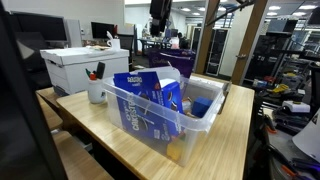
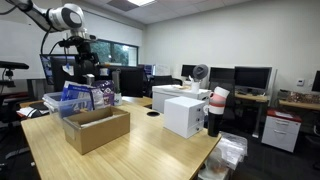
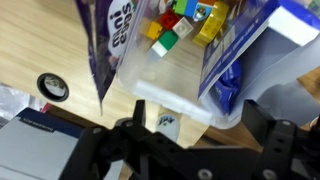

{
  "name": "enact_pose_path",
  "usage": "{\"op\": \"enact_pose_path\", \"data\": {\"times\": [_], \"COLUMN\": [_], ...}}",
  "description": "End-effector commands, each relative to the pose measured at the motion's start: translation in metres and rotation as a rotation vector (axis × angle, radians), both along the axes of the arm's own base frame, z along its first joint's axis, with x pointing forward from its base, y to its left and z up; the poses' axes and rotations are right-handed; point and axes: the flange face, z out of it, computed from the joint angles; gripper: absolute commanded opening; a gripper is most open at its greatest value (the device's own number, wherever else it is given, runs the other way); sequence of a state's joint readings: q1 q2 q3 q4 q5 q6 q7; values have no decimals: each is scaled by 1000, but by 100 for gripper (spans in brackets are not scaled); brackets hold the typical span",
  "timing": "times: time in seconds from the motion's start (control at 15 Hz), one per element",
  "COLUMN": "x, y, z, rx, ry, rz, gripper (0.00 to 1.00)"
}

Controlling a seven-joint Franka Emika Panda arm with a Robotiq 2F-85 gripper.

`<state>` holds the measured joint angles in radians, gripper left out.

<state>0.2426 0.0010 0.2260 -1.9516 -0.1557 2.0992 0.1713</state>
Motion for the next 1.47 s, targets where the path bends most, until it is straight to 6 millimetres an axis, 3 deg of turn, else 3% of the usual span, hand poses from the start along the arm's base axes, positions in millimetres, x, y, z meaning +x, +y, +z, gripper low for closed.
{"op": "enact_pose_path", "data": {"times": [0.0, 0.33, 0.67, 1.13, 1.4], "x": [-29, -42, -41, -32, -34], "y": [16, 22, 25, 23, 30], "z": [-38, -71, -95, -137, -147], "rx": [8, -1, 17, -44, -42], "ry": [48, 69, 33, 57, 104], "rz": [-46, -183, -308, -382, -363], "gripper": [100, 100, 100, 98, 93]}}
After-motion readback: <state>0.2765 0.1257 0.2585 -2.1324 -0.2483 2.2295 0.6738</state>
